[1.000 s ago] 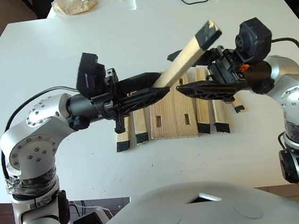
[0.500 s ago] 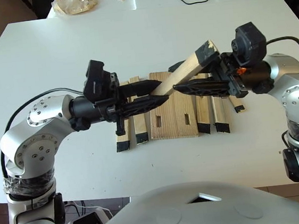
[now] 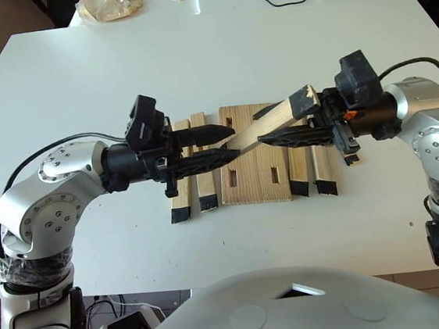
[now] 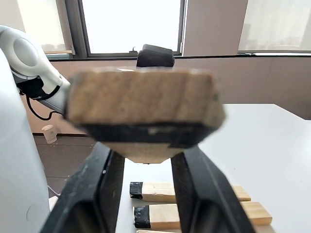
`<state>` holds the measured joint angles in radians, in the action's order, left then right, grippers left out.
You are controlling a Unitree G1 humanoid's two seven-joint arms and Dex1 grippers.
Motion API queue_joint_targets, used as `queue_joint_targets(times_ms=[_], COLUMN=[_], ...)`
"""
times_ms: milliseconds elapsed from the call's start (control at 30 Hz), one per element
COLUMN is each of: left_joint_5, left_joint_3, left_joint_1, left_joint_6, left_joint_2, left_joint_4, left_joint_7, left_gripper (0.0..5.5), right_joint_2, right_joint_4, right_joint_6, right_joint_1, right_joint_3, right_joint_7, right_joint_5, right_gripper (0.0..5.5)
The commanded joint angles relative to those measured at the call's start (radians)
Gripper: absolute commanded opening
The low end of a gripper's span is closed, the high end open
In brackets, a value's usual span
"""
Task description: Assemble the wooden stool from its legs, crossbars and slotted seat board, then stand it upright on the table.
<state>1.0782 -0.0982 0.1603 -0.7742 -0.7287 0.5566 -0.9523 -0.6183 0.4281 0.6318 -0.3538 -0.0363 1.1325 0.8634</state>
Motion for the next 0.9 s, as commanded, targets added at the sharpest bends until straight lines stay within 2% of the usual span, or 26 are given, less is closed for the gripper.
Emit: queue_joint_targets(times_ms=[33,100,267,400,633,900], left_joint_5=[-0.111,-0.154,-0.243,-0.267,-0.313,-0.326], left_joint_3=[0.049,0.064,0.093,0.089,0.108,0.117], left_joint_1=[-0.009,-0.031,-0.072,-0.097,-0.113,-0.120], left_joint_6=[0.026,0.048,0.104,0.128,0.152,0.156], left_joint_2=[0.001,-0.003,0.011,0.041,0.071,0.075], left_joint_4=[-0.023,-0.027,-0.028,-0.028,-0.019,-0.007], left_joint_7=[0.036,0.021,0.026,0.056,0.088,0.089], left_gripper=[2.62,3.00,3.02,3.02,3.02,3.02], right_joint_2=[-0.022,-0.052,-0.215,-0.287,-0.266,-0.259], right_joint_4=[-0.035,-0.085,-0.295,-0.455,-0.640,-0.721], right_joint_6=[-0.039,-0.073,-0.291,-0.420,-0.555,-0.627], right_joint_1=[-0.009,-0.021,0.006,0.013,-0.042,-0.044], right_joint_3=[0.000,0.004,-0.035,-0.057,-0.102,-0.113], right_joint_7=[0.009,0.020,0.121,0.193,0.226,0.244], right_joint_5=[-0.060,-0.121,-0.402,-0.525,-0.641,-0.687], right_gripper=[1.29,1.29,1.29,1.29,1.29,1.29])
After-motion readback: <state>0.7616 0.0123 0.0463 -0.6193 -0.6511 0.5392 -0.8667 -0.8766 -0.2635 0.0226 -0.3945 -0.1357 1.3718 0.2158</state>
